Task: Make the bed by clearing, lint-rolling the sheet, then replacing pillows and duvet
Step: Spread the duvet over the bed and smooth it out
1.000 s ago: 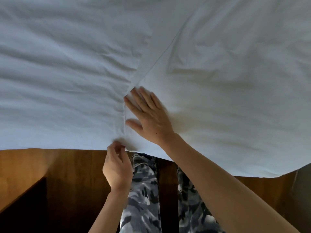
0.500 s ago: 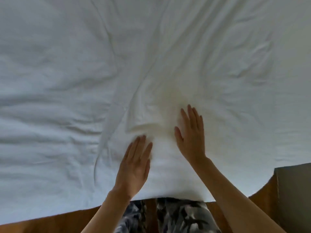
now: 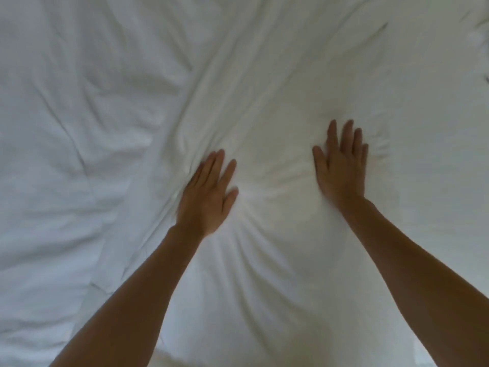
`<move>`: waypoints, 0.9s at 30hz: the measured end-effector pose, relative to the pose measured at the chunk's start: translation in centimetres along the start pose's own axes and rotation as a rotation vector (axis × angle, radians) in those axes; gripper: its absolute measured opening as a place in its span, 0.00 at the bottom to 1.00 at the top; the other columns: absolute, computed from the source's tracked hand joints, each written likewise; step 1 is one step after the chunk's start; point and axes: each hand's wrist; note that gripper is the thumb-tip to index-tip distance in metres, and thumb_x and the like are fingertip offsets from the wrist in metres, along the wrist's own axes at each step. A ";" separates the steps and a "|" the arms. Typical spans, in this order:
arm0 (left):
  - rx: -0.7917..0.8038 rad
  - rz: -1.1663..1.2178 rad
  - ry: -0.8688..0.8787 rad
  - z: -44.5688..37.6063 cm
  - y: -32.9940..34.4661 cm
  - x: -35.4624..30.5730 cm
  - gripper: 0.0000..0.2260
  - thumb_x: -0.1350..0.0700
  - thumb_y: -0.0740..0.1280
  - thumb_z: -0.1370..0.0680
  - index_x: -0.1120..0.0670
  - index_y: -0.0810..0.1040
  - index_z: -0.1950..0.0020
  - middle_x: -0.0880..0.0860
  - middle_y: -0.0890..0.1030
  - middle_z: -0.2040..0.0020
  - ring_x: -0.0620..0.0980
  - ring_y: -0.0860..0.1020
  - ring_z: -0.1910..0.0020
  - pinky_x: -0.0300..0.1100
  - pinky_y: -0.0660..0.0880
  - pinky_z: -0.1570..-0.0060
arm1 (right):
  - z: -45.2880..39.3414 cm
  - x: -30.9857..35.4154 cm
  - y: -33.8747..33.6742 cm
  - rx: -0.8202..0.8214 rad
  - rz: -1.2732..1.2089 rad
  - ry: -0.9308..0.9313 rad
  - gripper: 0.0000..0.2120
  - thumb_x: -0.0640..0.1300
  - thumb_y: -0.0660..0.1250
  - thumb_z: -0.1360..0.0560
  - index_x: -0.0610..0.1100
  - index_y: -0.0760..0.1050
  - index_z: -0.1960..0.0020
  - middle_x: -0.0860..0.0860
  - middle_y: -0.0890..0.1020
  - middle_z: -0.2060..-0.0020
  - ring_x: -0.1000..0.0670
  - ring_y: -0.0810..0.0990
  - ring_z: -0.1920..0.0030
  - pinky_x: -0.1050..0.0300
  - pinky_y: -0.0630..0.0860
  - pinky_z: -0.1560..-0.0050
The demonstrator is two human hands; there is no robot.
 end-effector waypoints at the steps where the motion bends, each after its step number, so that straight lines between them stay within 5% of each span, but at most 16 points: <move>1: -0.008 0.013 0.002 -1.4 0.1 1.0 0.24 0.48 0.56 0.17 0.59 0.66 0.25 0.63 0.62 0.24 0.60 0.60 0.24 0.48 0.54 0.25 | -0.6 1.0 0.6 0.003 0.001 -0.004 0.34 0.62 0.40 0.23 0.45 0.48 0.21 0.38 0.50 0.23 0.36 0.49 0.24 0.39 0.48 0.25; 6: -0.042 -0.100 0.044 -6.3 -1.7 7.9 0.25 0.47 0.54 0.17 0.59 0.65 0.25 0.63 0.61 0.24 0.62 0.61 0.25 0.53 0.53 0.25 | -1.3 7.4 2.9 -0.006 0.019 -0.163 0.34 0.62 0.45 0.21 0.43 0.52 0.22 0.33 0.51 0.24 0.32 0.50 0.25 0.37 0.48 0.27; 11: -0.109 -0.245 -0.554 -9.5 -4.9 13.3 0.30 0.43 0.55 0.19 0.60 0.57 0.22 0.68 0.58 0.24 0.66 0.58 0.25 0.62 0.53 0.27 | -2.3 10.9 5.0 0.003 0.079 -0.308 0.33 0.62 0.47 0.21 0.43 0.54 0.22 0.35 0.54 0.24 0.35 0.51 0.24 0.36 0.47 0.26; 16: -0.051 -0.351 -0.080 -12.6 -6.8 12.4 0.26 0.58 0.63 0.23 0.61 0.63 0.26 0.67 0.68 0.29 0.68 0.71 0.36 0.60 0.71 0.43 | -2.9 12.5 5.3 0.009 0.066 -0.271 0.33 0.60 0.47 0.20 0.42 0.53 0.22 0.33 0.53 0.25 0.35 0.51 0.24 0.39 0.47 0.25; 20: 0.067 -0.428 -0.120 -16.1 -8.8 12.4 0.13 0.63 0.62 0.23 0.62 0.72 0.38 0.64 0.77 0.49 0.64 0.78 0.58 0.50 0.70 0.67 | -3.0 13.1 5.0 0.013 0.047 -0.245 0.32 0.59 0.48 0.20 0.40 0.55 0.23 0.33 0.54 0.25 0.36 0.52 0.24 0.39 0.49 0.25; 24: -0.010 -0.394 -0.217 -17.7 -12.6 15.4 0.11 0.57 0.57 0.17 0.66 0.72 0.45 0.70 0.78 0.56 0.69 0.78 0.57 0.51 0.64 0.62 | -3.2 14.7 4.2 0.002 -0.034 -0.168 0.31 0.57 0.47 0.20 0.40 0.56 0.23 0.33 0.56 0.26 0.36 0.54 0.24 0.38 0.53 0.26; 27: -0.115 -0.278 -0.504 -17.6 -15.5 18.8 0.15 0.54 0.56 0.17 0.65 0.73 0.44 0.72 0.77 0.50 0.71 0.76 0.50 0.58 0.70 0.54 | -3.9 16.6 3.3 0.001 -0.113 -0.152 0.29 0.56 0.45 0.20 0.44 0.53 0.22 0.35 0.53 0.24 0.36 0.51 0.24 0.39 0.50 0.25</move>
Point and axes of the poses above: each hand's wrist, its own z-axis away from the middle knuckle, its own y-axis out of the palm, x = y × z
